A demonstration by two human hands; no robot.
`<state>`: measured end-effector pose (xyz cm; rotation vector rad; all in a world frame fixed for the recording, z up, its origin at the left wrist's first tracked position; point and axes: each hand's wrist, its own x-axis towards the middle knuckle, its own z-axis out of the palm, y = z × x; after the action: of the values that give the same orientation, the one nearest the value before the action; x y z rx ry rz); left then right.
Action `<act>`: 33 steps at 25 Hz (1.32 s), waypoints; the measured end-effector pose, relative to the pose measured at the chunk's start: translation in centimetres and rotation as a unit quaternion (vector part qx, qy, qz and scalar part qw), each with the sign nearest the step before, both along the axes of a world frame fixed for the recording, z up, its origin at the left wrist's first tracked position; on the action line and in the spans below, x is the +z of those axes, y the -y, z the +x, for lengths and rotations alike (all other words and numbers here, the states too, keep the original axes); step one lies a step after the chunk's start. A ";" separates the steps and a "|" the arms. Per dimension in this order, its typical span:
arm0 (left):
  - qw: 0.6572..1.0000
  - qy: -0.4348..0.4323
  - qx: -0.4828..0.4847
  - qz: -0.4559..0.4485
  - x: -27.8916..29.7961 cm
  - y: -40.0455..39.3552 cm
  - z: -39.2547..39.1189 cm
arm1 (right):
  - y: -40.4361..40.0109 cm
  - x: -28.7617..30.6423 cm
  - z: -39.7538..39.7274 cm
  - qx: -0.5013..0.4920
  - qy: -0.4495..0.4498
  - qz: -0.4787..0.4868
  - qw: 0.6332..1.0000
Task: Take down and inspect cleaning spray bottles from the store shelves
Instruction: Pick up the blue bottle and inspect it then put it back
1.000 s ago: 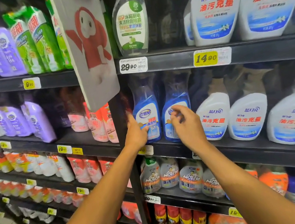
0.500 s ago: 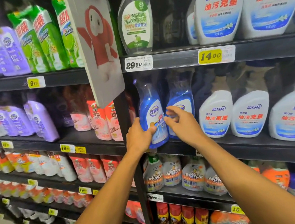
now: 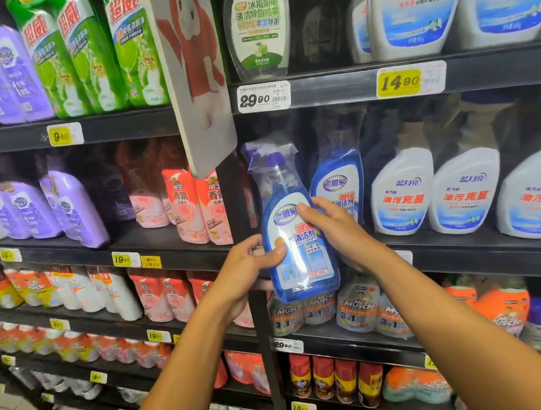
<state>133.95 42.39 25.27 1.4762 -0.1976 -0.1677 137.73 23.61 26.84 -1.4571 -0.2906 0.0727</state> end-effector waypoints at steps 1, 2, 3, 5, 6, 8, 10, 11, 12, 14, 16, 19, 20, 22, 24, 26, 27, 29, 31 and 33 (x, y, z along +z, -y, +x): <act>1.000 0.002 -0.009 0.000 -0.2 -0.3 -0.3 | -0.2 -0.3 -0.3 0.015 -0.013 0.024 1.000; 1.000 0.004 -0.020 0.002 -0.5 -0.5 -0.6 | -0.4 -0.6 -0.5 0.024 -0.019 0.041 0.999; 0.999 0.004 -0.031 0.005 -0.8 -0.8 -0.8 | -0.5 -0.9 -0.8 0.022 -0.018 0.048 0.998; 0.999 0.000 -0.051 0.009 -1.4 -1.1 -1.1 | -0.6 -1.4 -1.4 0.009 -0.012 0.045 0.999; 0.998 -0.005 -0.061 0.009 -1.8 -1.2 -1.3 | -0.6 -1.7 -1.8 -0.001 -0.013 0.043 0.999; 0.996 -0.012 -0.082 0.011 -2.5 -1.4 -1.6 | -0.6 -2.5 -2.4 -0.023 -0.017 0.041 0.999; 0.995 -0.021 -0.099 0.014 -3.0 -1.6 -1.7 | -0.7 -3.2 -3.0 -0.034 -0.019 0.049 0.998; 0.994 -0.025 -0.106 0.014 -3.2 -1.7 -1.7 | -0.8 -3.5 -3.3 -0.039 -0.021 0.057 0.997; 0.993 -0.027 -0.112 0.015 -3.4 -1.8 -1.7 | -0.8 -3.6 -3.6 -0.043 -0.024 0.063 0.997; 0.992 -0.028 -0.121 0.020 -3.7 -2.0 -1.7 | -1.0 -3.9 -4.0 -0.050 -0.033 0.062 0.996; 0.990 -0.031 -0.132 0.025 -4.0 -2.4 -1.8 | -1.3 -4.1 -4.5 -0.062 -0.044 0.053 0.996; 0.988 -0.036 -0.150 0.031 -4.4 -3.2 -2.1 | -1.9 -4.3 -5.3 -0.073 -0.049 0.044 0.995; 0.987 -0.040 -0.155 0.029 -4.5 -3.4 -2.2 | -2.1 -4.4 -5.6 -0.075 -0.050 0.041 0.995; 0.986 -0.047 -0.160 0.024 -4.7 -3.7 -2.4 | -2.3 -4.6 -6.0 -0.081 -0.054 0.039 0.994; 0.985 -0.046 -0.168 0.021 -5.1 -4.1 -2.5 | -2.6 -4.8 -6.4 -0.094 -0.056 0.042 0.993; 0.983 -0.043 -0.175 0.024 -5.4 -4.4 -2.7 | -2.9 -4.9 -6.8 -0.102 -0.055 0.041 0.992; 0.983 -0.042 -0.178 0.027 -5.5 -4.5 -2.8 | -2.9 -4.9 -7.0 -0.104 -0.058 0.037 0.992; 0.982 -0.036 -0.184 0.037 -5.8 -4.6 -2.8 | -2.9 -5.0 -7.3 -0.107 -0.059 0.022 0.992; 0.980 -0.032 -0.189 0.050 -6.1 -4.8 -2.8 | -2.8 -5.3 -7.6 -0.105 -0.058 0.011 0.993; 0.978 -0.029 -0.199 0.055 -6.6 -4.8 -2.7 | -2.6 -5.7 -7.8 -0.094 -0.050 -0.007 0.994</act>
<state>131.21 47.16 18.65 1.5258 -0.4426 -0.5531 129.94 26.19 21.14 -1.4834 -0.0708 -0.0045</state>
